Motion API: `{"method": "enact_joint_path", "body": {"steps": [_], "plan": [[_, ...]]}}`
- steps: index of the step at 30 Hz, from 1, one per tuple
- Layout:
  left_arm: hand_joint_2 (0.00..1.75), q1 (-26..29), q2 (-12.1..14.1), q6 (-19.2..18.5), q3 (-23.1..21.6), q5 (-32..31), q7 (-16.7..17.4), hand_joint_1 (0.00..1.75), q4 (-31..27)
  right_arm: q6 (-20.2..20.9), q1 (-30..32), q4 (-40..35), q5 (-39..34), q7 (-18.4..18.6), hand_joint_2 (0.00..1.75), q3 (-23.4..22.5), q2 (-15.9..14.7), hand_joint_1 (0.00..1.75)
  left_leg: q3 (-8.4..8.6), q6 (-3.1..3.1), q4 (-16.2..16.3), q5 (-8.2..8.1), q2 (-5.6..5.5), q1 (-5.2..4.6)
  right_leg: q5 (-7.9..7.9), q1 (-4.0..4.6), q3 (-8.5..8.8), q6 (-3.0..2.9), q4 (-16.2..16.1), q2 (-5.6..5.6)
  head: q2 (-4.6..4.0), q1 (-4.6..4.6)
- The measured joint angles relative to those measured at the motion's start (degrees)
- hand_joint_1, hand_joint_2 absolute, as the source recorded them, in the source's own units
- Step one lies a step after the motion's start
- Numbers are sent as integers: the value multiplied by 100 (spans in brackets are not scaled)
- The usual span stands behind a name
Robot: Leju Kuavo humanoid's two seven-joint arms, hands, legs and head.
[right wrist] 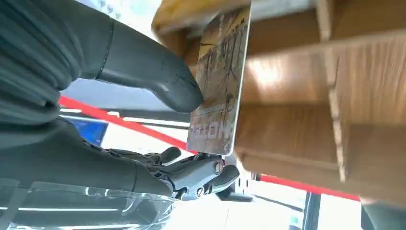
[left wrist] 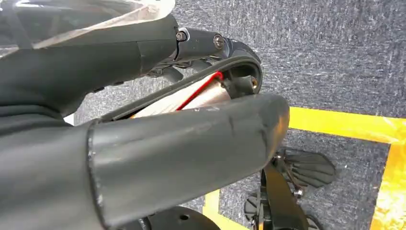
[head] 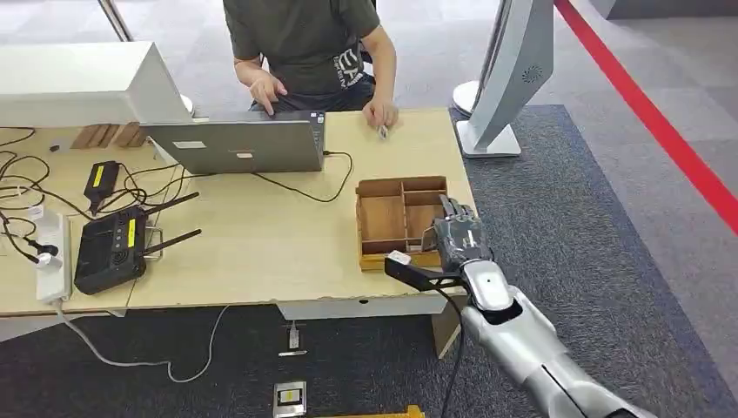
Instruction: Pass the card to the sensor for recognition and then transmit it.
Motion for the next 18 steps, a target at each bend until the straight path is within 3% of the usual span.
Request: {"method": "enact_joint_path", "body": {"steps": [8, 18], "plan": [[0, 0, -2, -2, 0, -39, -17, 0, 0, 276, 19, -737, 149, 37, 175, -168, -197, 175, 0, 0, 0, 0, 0, 0, 0, 0, 1, 0, 0, 0, 0, 0], [0, -2, -2, 0, 0, 39, -33, 0, 0, 37, -88, -807, 123, -125, 175, -149, -179, 175, -2, 0, -1, 0, 0, 1, 0, 0, 1, 0, 1, 0, 0, 0]]}}
